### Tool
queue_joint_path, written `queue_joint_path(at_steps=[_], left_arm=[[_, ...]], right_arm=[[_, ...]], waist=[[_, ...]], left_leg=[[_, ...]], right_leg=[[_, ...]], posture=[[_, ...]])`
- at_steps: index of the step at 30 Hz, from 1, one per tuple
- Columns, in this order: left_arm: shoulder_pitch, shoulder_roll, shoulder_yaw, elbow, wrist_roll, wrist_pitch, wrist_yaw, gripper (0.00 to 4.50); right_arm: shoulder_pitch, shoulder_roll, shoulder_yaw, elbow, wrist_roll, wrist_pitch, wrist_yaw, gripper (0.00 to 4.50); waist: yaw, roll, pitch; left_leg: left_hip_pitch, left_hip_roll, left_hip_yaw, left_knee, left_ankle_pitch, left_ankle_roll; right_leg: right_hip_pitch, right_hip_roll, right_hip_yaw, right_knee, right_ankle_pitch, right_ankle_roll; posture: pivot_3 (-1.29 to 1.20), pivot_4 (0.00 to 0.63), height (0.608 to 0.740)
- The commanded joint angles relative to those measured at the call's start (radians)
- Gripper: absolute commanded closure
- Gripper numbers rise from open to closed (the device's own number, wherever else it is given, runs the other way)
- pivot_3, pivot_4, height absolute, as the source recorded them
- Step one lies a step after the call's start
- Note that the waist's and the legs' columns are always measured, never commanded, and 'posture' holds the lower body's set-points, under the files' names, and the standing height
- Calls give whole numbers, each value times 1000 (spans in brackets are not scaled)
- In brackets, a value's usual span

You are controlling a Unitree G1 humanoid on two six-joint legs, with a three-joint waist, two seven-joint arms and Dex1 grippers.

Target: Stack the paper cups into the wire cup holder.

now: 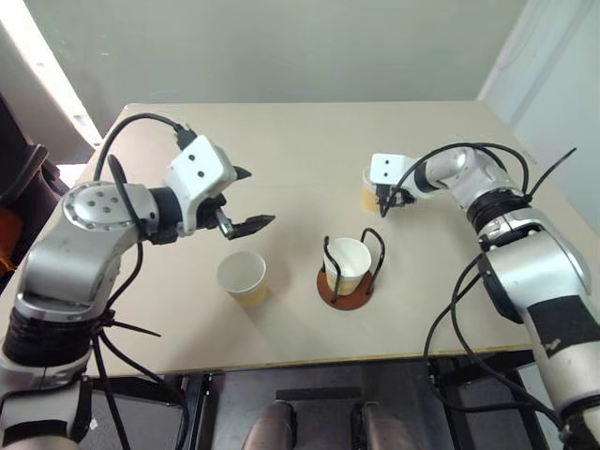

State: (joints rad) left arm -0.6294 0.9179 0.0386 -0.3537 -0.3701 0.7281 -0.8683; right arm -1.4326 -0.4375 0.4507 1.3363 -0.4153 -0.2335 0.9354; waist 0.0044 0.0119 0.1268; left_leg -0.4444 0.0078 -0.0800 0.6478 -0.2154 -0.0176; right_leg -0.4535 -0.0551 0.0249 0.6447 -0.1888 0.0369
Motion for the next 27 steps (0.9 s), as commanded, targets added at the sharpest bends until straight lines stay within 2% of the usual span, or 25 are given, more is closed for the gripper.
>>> queue_joint_path(at_steps=[1, 3, 9, 11, 13, 15, 17, 19, 21, 23, 27], left_arm=[[2, 20, 36, -28, -10, -2, -4, 0], [-4, 18, 34, -21, -16, -9, -11, 0], [-43, 15, 15, 29, -8, -49, -31, 0], [-59, 16, 26, 40, -31, -62, -59, 0], [-72, 25, 54, 44, -80, -69, -112, 0], [-72, 49, 96, 43, -151, -66, -194, 0], [-61, 87, 143, 41, -235, -56, -299, 0], [-51, 117, 178, 49, -310, -50, -391, 0], [-49, 135, 194, 73, -366, -28, -441, 0], [-49, 143, 194, 90, -397, -11, -464, 0], [-42, 151, 182, 108, -397, -20, -475, 0]], right_arm=[[-23, -11, -31, -10, 2, -23, 9, 3974], [-26, -21, -30, -17, 0, -43, 23, 4454], [-74, -89, -62, -76, 38, -135, 153, 4454], [-101, -128, -91, -120, 72, -163, 248, 4454], [-124, -163, -144, -199, 158, -148, 414, 4454], [-129, -199, -193, -343, 295, -53, 606, 4454], [-91, -292, -132, -592, 521, 113, 675, 4454], [-41, -404, -36, -820, 702, 217, 679, 4454], [-5, -482, 40, -944, 765, 219, 679, 4454], [18, -522, 83, -1024, 820, 228, 679, 4454], [47, -526, 99, -1115, 898, 290, 679, 4454]], waist=[[0, 0, 0], [0, 0, 0], [1, 0, 0], [2, 1, 1], [1, 1, 1], [1, 1, 1], [-1, 1, 1], [1, 1, 1], [2, 0, 0], [1, 0, 0], [-6, 0, 1]], left_leg=[[0, 0, 0, 0, 0, 0], [0, 0, 0, 0, 2, 0], [0, 0, 0, 0, 3, 0], [0, 0, 0, 0, 3, 0], [0, 0, 0, 0, 2, 0], [0, 1, 0, -1, 2, -1], [0, 3, 1, -1, 2, -8], [-4, 6, 1, -1, 5, -14], [-4, 9, -1, 1, 6, -16], [2, 9, -1, 0, 5, -17], [8, 11, 0, -1, 0, -12]], right_leg=[[0, 0, 0, 0, 0, 0], [0, 0, 0, 1, 0, 0], [1, 0, -1, 1, 0, 0], [1, 0, -1, 1, 0, 0], [0, 0, -1, 1, 0, 0], [0, 1, -1, 0, 0, 0], [0, 3, -1, 0, -1, -2], [0, 7, -1, -1, -1, -2], [2, 12, 0, -2, -4, -5], [6, 12, 1, -3, -8, -8], [6, 12, 2, 2, -15, -14]], posture=[[0, 150, 740], [0, 150, 740], [0, 150, 740], [0, 150, 740], [0, 150, 740], [0, 150, 740], [0, 150, 740], [0, 150, 740], [0, 150, 740], [0, 150, 740], [0, 150, 740]])
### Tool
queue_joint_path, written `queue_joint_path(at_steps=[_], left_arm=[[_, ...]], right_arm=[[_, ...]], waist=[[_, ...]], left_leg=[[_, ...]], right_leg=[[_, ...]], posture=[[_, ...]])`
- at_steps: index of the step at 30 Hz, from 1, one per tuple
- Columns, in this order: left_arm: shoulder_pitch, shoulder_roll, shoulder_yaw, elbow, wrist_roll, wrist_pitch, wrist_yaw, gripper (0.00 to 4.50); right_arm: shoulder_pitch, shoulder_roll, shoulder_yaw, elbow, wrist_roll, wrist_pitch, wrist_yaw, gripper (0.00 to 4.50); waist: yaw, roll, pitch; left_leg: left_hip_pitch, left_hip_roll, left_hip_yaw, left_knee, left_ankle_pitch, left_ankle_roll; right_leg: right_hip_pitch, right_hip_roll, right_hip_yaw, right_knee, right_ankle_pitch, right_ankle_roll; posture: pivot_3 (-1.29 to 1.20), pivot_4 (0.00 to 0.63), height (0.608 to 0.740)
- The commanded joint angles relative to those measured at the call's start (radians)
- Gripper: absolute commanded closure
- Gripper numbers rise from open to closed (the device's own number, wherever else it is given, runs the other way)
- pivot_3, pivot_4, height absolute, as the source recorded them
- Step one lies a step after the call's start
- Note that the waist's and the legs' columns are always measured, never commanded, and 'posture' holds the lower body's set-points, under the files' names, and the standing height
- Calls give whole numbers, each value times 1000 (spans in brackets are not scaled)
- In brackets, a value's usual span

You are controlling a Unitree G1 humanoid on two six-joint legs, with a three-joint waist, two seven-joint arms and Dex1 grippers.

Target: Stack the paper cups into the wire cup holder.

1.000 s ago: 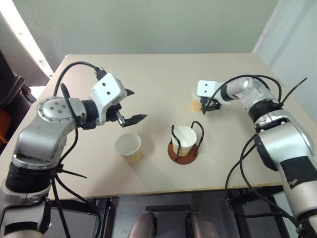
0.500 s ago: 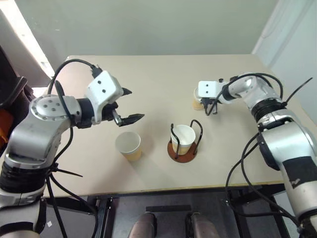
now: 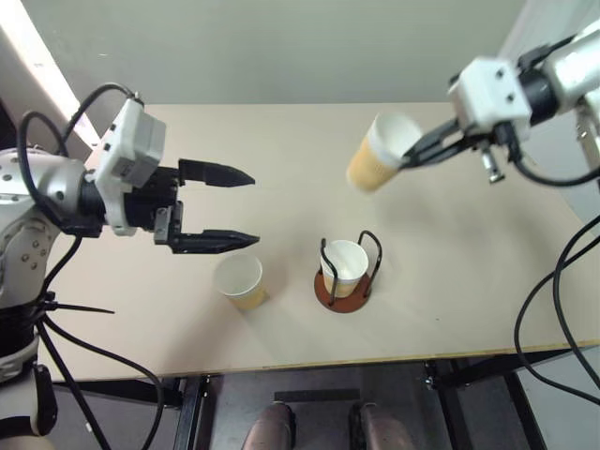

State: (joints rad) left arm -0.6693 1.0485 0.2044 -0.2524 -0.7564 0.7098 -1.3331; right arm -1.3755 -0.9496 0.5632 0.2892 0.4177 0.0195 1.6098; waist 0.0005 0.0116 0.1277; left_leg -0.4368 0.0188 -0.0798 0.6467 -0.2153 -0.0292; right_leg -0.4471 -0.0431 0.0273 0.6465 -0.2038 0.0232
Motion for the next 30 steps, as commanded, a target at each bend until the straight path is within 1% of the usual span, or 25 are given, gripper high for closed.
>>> queue_joint_path(at_steps=[1, 6, 10, 19, 24, 28, 30], left_arm=[[-2, 21, 15, 10, -8, -3, -8, 0], [16, 38, 17, 0, -1, -1, -6, 0], [42, 64, 23, -10, 4, 0, -5, 0], [94, 93, 43, -35, -12, 1, 1, 0], [100, 95, 41, -42, -13, 2, 18, 0], [106, 95, 39, -47, -12, 2, 24, 0], [104, 99, 32, -46, -9, 1, 21, 0]], right_arm=[[-3, -12, -13, -76, 71, 49, 5, 4454], [40, -4, -26, -142, 98, 86, 5, 4454], [55, -4, -13, -190, 99, 92, 5, 4454], [87, 24, 36, -242, 21, 41, 5, 4454], [92, 33, 57, -232, -29, 8, 5, 4454], [96, 50, 49, -221, -56, 16, 5, 4454], [96, 63, 39, -212, -81, 25, 5, 4100]], waist=[[-3, 0, 0], [-4, 0, 0], [-4, 0, 0], [-5, 0, 0], [-5, 0, 0], [-5, 0, 0], [-5, 0, 0]], left_leg=[[1, 1, 0, 0, -3, 5], [4, 5, 1, 0, 0, 7], [4, 5, 1, 1, 2, 8], [4, 5, 1, 0, 1, 8], [4, 5, 1, 0, 1, 8], [4, 5, 1, 1, 1, 8], [4, 5, 1, 1, 1, 8]], right_leg=[[0, 1, 0, 1, 0, 0], [0, 2, -1, 7, 0, -4], [0, 2, -1, 7, 1, -6], [0, 2, -1, 8, 0, -7], [0, 2, -1, 8, 0, -7], [-1, 2, -1, 8, 1, -7], [-1, 2, -1, 8, 1, -7]], posture=[[0, 150, 740], [0, 150, 740], [0, 150, 740], [0, 150, 740], [0, 150, 740], [0, 150, 740], [0, 150, 740]])
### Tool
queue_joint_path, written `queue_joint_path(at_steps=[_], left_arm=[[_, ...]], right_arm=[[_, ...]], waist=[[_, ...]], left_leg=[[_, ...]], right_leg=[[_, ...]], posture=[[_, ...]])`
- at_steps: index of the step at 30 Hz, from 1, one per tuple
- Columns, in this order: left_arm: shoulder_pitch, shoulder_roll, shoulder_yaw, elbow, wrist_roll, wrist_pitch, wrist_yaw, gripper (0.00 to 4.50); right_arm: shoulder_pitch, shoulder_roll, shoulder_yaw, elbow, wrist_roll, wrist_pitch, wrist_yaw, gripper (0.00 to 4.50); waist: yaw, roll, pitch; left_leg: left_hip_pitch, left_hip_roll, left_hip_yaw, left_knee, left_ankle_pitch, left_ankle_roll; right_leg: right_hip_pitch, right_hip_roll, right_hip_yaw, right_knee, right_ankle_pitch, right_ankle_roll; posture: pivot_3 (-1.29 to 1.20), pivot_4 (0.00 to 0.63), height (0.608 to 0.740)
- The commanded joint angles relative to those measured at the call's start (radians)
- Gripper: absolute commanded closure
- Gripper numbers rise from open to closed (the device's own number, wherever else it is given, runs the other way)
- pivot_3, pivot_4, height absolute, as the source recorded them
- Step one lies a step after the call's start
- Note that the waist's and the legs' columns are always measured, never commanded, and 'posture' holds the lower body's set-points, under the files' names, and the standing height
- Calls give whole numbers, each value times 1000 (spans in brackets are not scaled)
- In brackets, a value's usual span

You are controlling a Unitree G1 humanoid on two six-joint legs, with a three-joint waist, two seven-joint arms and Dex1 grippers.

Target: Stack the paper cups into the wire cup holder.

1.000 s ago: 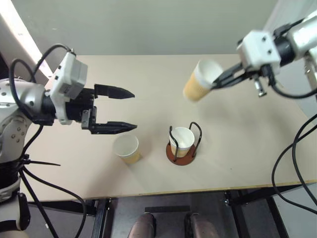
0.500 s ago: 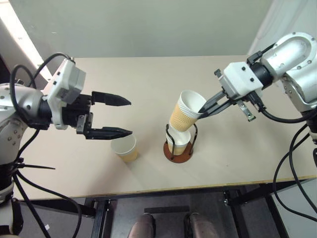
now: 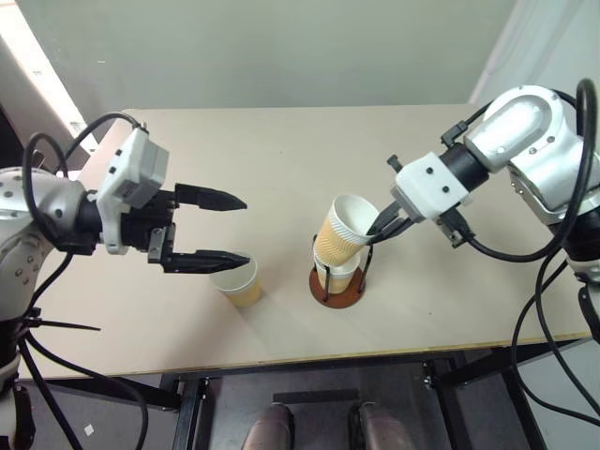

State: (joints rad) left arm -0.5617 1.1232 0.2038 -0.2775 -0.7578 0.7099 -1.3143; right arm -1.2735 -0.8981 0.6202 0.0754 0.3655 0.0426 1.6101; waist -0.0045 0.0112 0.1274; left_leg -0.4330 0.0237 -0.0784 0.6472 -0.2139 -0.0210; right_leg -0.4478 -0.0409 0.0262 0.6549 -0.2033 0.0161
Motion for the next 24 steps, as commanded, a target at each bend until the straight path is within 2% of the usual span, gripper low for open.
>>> queue_joint_path(at_steps=[1, 13, 24], left_arm=[[-6, 27, 29, -18, -5, -1, 0, 0], [-63, 10, -29, 29, 29, -32, -17, 0], [-77, -3, -51, 36, 49, -53, -16, 0]], right_arm=[[-6, 16, -22, 6, -42, 2, 4, 3894], [-13, 36, -77, 50, -105, 11, 4, 12], [-34, -38, -73, -74, 117, 92, 4, 12]], waist=[[0, 0, 0], [0, 0, 0], [0, 0, 0]], left_leg=[[0, 0, 0, 0, 0, 0], [0, 0, 0, 0, 0, 0], [-1, 0, 0, -1, 0, 0]], right_leg=[[0, 0, 0, 0, 0, 0], [-1, 0, 0, 0, 0, 0], [-1, 0, 0, -1, -1, -1]], posture=[[0, 150, 740], [0, 150, 740], [0, 150, 740]])
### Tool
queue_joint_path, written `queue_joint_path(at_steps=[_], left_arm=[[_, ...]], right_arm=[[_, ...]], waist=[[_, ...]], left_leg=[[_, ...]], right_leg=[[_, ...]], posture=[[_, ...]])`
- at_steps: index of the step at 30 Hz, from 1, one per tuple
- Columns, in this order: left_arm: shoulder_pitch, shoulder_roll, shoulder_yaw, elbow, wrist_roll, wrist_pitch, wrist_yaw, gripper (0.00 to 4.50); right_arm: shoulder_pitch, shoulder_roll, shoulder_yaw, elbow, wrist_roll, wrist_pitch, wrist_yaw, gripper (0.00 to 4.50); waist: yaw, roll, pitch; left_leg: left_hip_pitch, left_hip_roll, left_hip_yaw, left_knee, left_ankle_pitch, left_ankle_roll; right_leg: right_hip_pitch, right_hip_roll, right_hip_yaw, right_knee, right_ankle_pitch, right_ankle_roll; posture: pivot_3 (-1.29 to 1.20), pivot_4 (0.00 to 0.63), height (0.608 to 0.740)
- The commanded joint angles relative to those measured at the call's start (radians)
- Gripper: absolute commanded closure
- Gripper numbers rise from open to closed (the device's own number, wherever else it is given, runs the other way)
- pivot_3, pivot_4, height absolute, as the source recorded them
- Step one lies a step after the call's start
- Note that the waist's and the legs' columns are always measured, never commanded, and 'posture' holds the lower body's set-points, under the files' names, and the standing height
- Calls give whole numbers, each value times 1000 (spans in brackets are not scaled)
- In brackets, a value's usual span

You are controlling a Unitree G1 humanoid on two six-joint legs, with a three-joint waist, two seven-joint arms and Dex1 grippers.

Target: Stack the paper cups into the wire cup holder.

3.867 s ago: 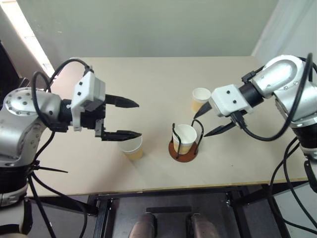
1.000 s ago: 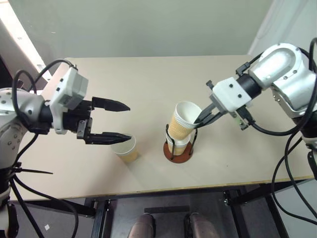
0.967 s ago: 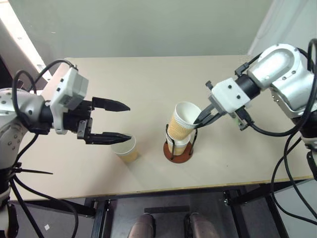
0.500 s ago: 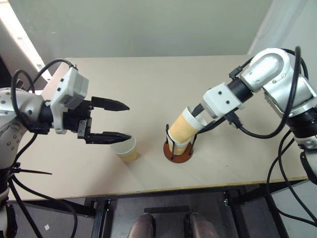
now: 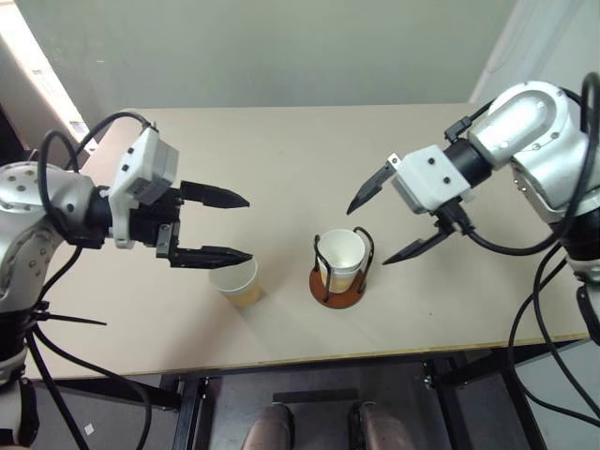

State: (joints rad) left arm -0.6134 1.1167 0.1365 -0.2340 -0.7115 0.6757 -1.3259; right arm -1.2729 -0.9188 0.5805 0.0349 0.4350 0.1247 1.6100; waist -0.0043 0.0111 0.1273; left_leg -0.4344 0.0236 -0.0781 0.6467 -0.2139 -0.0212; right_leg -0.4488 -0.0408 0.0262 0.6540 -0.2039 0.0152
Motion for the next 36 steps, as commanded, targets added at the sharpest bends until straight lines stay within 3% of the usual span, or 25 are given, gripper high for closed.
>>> queue_joint_path(at_steps=[1, 6, 9, 15, 21, 23, 28, 32, 36], left_arm=[[-25, 7, 16, -4, 7, -22, -7, 0], [-61, 61, -45, 88, 114, -105, -84, 0], [-126, 89, -208, 208, 307, -240, -177, 0], [-330, -24, -414, 484, 535, -451, -283, 0], [-427, -100, -592, 636, 606, -600, -289, 0], [-445, -122, -628, 676, 620, -634, -289, 0], [-457, -147, -694, 703, 604, -684, -289, 0], [-471, -142, -735, 704, 560, -689, -289, 877], [-491, -115, -783, 684, 488, -685, -289, 2325]], right_arm=[[-35, -16, -40, -27, 45, 8, 4, 12], [-9, 7, -152, 46, 35, 123, -26, 12], [61, 101, -248, 11, 45, 246, -243, 12], [170, 216, -332, -180, 68, 433, -429, 12], [250, 193, -349, -305, 75, 559, -463, 12], [265, 192, -360, -329, 76, 583, -479, 12], [282, 193, -382, -366, 71, 622, -510, 12], [294, 182, -399, -389, 69, 642, -523, 0], [305, 165, -414, -400, 61, 646, -524, 0]], waist=[[0, 0, 0], [0, 0, 0], [0, -1, -1], [7, -1, -1], [7, -2, -1], [7, -2, -1], [7, -2, -1], [7, -2, -1], [7, -2, -1]], left_leg=[[0, 0, 0, 0, 0, 0], [0, 0, 0, 1, 0, 0], [2, 0, -1, 1, 0, 0], [0, 0, -2, 1, 0, 0], [-5, 0, -2, 2, -1, 2], [-6, 0, -2, 2, -1, 2], [-8, 0, -2, 2, -1, 2], [-8, 0, -2, 3, -1, 2], [-9, 0, -2, 4, -1, 3]], right_leg=[[0, 0, 0, 0, 0, 0], [0, 0, 0, 0, 0, 0], [1, 0, 0, 1, 0, 0], [-2, 0, 0, 4, 0, -1], [-2, 0, 0, -3, 2, 3], [-2, 0, 0, -6, 7, 11], [-3, 0, 0, -9, 9, 15], [-3, 0, 0, -9, 9, 15], [-3, 0, 0, -8, 10, 17]], posture=[[0, 150, 740], [0, 150, 740], [0, 150, 740], [0, 150, 740], [0, 150, 740], [0, 150, 740], [0, 150, 740], [0, 150, 740], [0, 150, 740]])
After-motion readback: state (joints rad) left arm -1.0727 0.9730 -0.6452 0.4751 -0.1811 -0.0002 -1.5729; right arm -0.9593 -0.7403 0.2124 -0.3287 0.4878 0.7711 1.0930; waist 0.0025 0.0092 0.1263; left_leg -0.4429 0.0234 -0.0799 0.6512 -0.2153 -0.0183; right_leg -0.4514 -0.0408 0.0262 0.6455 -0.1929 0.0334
